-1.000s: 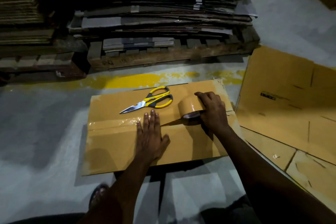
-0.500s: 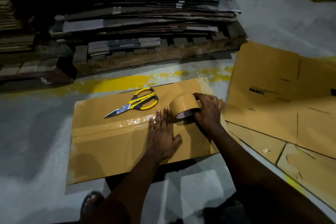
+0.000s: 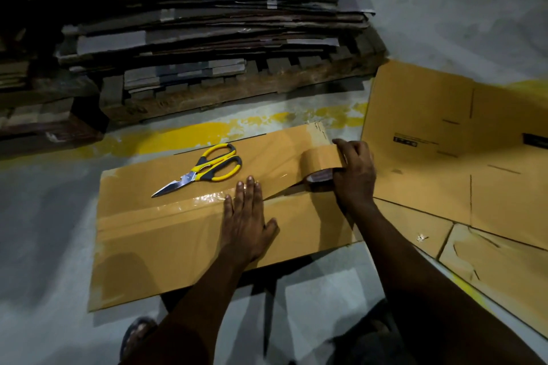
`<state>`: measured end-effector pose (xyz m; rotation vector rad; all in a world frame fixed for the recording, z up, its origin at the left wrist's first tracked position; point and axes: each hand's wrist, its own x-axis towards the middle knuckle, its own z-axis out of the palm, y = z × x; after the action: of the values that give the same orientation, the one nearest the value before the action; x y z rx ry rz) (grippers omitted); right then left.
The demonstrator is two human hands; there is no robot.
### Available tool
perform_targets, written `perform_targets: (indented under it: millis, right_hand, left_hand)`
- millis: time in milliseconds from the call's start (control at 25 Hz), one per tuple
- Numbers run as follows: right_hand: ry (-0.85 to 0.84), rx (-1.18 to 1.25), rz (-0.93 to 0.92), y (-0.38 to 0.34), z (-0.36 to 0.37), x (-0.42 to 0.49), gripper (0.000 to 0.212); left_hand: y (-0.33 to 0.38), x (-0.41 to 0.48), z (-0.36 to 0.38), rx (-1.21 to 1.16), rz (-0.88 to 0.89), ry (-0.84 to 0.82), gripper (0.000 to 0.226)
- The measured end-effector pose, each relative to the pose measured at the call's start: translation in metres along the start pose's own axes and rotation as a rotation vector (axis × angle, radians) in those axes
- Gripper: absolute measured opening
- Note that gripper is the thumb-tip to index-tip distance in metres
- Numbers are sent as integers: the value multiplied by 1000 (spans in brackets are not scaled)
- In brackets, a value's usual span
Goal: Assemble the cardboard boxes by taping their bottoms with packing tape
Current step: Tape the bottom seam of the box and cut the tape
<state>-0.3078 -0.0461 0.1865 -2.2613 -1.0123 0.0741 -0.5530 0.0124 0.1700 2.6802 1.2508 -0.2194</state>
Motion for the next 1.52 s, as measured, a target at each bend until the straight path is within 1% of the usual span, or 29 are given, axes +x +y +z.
perform_targets:
  millis: [80,160,280,360,440,520,600,720,800,880,960,1000,1080,1160,1240,1440,1520]
  right_hand:
    - [-26,189,105,0,5,-2,58]
    - [-86,277,150,-1,9,-8,54]
    - [-135,212,110,-9,15,-22,56]
    - [-175,200,80,-26,24,-31,56]
    - [-264,221,12,-47,35,-44,58]
    - [-311,207,-52,-55,39,-48,59]
    - [-256,137,-80,-51,31,-43,53]
    - [-96,39,-165,-30,9,-29,50]
    - [-59,84,-129,-20,5,-26,51]
    - [-89,188,-71,-17,12,-30,52]
    - [-149,247,-78,-16,19,-34,55]
    - [-164,250,-86,-14,20,-33,57]
    - [-136,216,-79,-6,15,-26,59]
    - [-85,166,-30,8,12,-22,56]
    - [-107,143,40,19,16,-30,57]
    - [-132,234,206,24,38,-39,51]
    - [-128,253,228,26,43,-35,53]
  left_hand:
    - [6,2,2,7,-2,15,87]
    - [11,3,2,-6,-5,14,86]
    - [7,0,-2,2,-23,27,86]
    - [-3,-4,-6,-20,-61,4,88]
    - [-19,-10,-8,-40,-127,13,89]
    - [-36,-18,-8,-30,-143,5,88]
    - [-48,-22,-6,-15,-112,-24,88]
    - [-51,-24,-8,-17,-104,-37,89]
    - [-43,-22,-13,-25,-140,-42,90]
    - [-30,-18,-18,-41,-147,-44,91]
    - [-13,-11,-17,-34,-88,-46,92]
    - [-7,-8,-16,-35,-74,-44,91]
    - [-4,-6,-11,-19,-79,-21,89]
    - [-7,-6,-6,8,-68,-12,87]
    - [-11,-7,-3,25,-66,-27,87]
    - [-7,-5,-4,21,-74,-29,87]
    - [-9,-5,-4,30,-73,-25,87]
